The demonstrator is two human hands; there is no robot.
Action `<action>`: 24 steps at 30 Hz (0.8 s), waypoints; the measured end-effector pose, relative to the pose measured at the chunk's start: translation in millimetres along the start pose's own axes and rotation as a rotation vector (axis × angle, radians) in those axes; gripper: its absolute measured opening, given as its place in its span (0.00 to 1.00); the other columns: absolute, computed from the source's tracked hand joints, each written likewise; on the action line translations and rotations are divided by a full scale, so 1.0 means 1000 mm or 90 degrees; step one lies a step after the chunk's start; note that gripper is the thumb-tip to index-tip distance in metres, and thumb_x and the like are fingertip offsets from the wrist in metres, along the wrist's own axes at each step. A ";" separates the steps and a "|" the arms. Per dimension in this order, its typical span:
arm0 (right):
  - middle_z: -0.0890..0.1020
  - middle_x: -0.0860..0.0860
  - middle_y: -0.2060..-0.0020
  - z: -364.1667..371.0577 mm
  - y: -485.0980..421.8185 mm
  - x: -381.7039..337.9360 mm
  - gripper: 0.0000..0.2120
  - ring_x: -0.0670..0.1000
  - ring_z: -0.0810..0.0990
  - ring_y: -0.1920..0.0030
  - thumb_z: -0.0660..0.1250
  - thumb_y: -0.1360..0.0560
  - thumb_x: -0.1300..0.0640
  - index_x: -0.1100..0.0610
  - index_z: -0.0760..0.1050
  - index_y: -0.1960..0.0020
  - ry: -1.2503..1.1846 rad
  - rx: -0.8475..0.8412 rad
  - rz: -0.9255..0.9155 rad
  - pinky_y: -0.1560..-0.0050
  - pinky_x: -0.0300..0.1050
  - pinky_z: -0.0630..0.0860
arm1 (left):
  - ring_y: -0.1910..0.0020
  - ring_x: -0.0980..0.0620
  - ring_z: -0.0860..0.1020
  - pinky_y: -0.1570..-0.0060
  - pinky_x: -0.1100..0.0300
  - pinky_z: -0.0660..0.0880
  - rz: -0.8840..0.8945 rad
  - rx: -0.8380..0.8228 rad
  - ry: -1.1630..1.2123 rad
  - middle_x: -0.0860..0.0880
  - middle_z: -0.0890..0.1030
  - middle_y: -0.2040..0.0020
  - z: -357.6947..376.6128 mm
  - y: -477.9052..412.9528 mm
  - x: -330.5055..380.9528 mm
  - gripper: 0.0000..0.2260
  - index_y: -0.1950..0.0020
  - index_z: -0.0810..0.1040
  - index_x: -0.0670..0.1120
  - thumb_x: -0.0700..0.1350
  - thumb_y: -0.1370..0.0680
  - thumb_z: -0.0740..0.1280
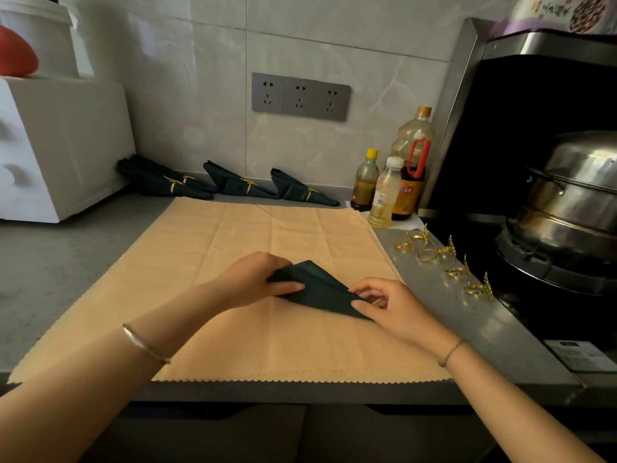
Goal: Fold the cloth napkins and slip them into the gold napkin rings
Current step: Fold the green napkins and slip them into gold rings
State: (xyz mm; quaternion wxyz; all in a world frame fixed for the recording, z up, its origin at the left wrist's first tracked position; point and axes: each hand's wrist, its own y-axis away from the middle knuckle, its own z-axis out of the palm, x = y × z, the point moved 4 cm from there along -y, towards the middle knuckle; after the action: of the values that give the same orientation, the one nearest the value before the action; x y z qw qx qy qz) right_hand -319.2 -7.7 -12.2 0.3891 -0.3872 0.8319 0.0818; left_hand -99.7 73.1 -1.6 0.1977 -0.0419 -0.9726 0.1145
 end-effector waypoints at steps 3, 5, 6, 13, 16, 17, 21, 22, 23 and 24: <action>0.83 0.49 0.56 -0.002 -0.009 0.006 0.08 0.48 0.80 0.53 0.70 0.26 0.60 0.48 0.77 0.52 -0.102 0.010 0.052 0.54 0.29 0.74 | 0.71 0.51 0.64 0.68 0.55 0.61 -0.031 0.046 0.026 0.48 0.69 0.71 -0.003 -0.018 -0.005 0.19 0.67 0.67 0.45 0.56 0.25 0.68; 0.82 0.49 0.59 -0.001 -0.012 0.009 0.06 0.47 0.80 0.55 0.71 0.27 0.60 0.52 0.77 0.51 -0.139 0.019 0.081 0.55 0.31 0.74 | 0.71 0.52 0.64 0.68 0.56 0.61 -0.062 0.059 0.047 0.50 0.67 0.72 -0.002 -0.028 -0.008 0.19 0.68 0.66 0.48 0.57 0.26 0.69; 0.82 0.49 0.60 -0.001 -0.014 0.010 0.06 0.46 0.79 0.57 0.71 0.27 0.60 0.54 0.77 0.51 -0.151 0.022 0.095 0.57 0.29 0.74 | 0.71 0.53 0.66 0.68 0.56 0.62 -0.085 0.065 0.056 0.51 0.69 0.72 -0.002 -0.033 -0.009 0.17 0.67 0.69 0.48 0.57 0.26 0.69; 0.82 0.51 0.61 0.001 -0.023 0.012 0.09 0.44 0.79 0.61 0.74 0.30 0.56 0.55 0.75 0.54 -0.135 0.046 0.143 0.58 0.33 0.72 | 0.60 0.53 0.74 0.69 0.61 0.68 -0.171 0.079 -0.042 0.53 0.75 0.61 -0.003 -0.060 -0.009 0.18 0.56 0.75 0.49 0.63 0.30 0.71; 0.80 0.50 0.62 0.001 -0.027 0.013 0.09 0.45 0.78 0.61 0.75 0.30 0.57 0.54 0.74 0.56 -0.104 0.056 0.154 0.57 0.35 0.73 | 0.57 0.54 0.75 0.67 0.62 0.68 -0.187 0.092 -0.082 0.54 0.76 0.57 -0.004 -0.063 -0.006 0.19 0.51 0.77 0.50 0.63 0.30 0.70; 0.79 0.50 0.62 0.001 -0.028 0.015 0.10 0.46 0.78 0.60 0.75 0.31 0.57 0.53 0.74 0.57 -0.087 0.061 0.157 0.56 0.37 0.74 | 0.55 0.54 0.75 0.64 0.61 0.70 -0.172 0.113 -0.087 0.54 0.78 0.55 -0.004 -0.062 -0.005 0.19 0.48 0.77 0.50 0.63 0.29 0.69; 0.76 0.46 0.61 0.002 -0.032 0.016 0.11 0.44 0.74 0.61 0.74 0.31 0.54 0.52 0.72 0.55 0.026 0.062 0.137 0.59 0.36 0.72 | 0.45 0.52 0.75 0.47 0.60 0.71 0.041 0.188 -0.084 0.52 0.80 0.45 -0.004 -0.053 0.015 0.18 0.41 0.79 0.50 0.58 0.26 0.68; 0.76 0.46 0.60 0.001 -0.034 0.015 0.12 0.43 0.74 0.60 0.74 0.30 0.52 0.52 0.72 0.53 0.060 0.054 0.135 0.59 0.36 0.71 | 0.44 0.53 0.75 0.45 0.62 0.70 0.089 0.166 -0.078 0.53 0.80 0.44 -0.002 -0.050 0.021 0.17 0.41 0.79 0.51 0.58 0.26 0.68; 0.76 0.45 0.59 -0.001 -0.034 0.014 0.13 0.44 0.75 0.58 0.73 0.30 0.51 0.51 0.71 0.52 0.091 0.043 0.137 0.59 0.37 0.72 | 0.43 0.54 0.75 0.44 0.64 0.69 0.121 0.131 -0.070 0.54 0.80 0.43 0.002 -0.047 0.025 0.18 0.40 0.79 0.51 0.58 0.25 0.68; 0.77 0.46 0.58 -0.002 -0.035 0.014 0.13 0.45 0.76 0.56 0.73 0.30 0.49 0.51 0.71 0.52 0.116 0.034 0.143 0.57 0.39 0.73 | 0.42 0.56 0.75 0.42 0.65 0.68 0.138 0.088 -0.060 0.54 0.80 0.42 0.007 -0.044 0.029 0.19 0.38 0.78 0.52 0.58 0.25 0.68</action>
State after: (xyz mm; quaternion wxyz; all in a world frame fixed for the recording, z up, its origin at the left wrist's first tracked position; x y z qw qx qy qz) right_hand -301.2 -40.6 -14.5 0.3105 -0.2871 0.9037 0.0675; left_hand -130.4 33.1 13.8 0.1405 -0.1274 -0.9605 0.2038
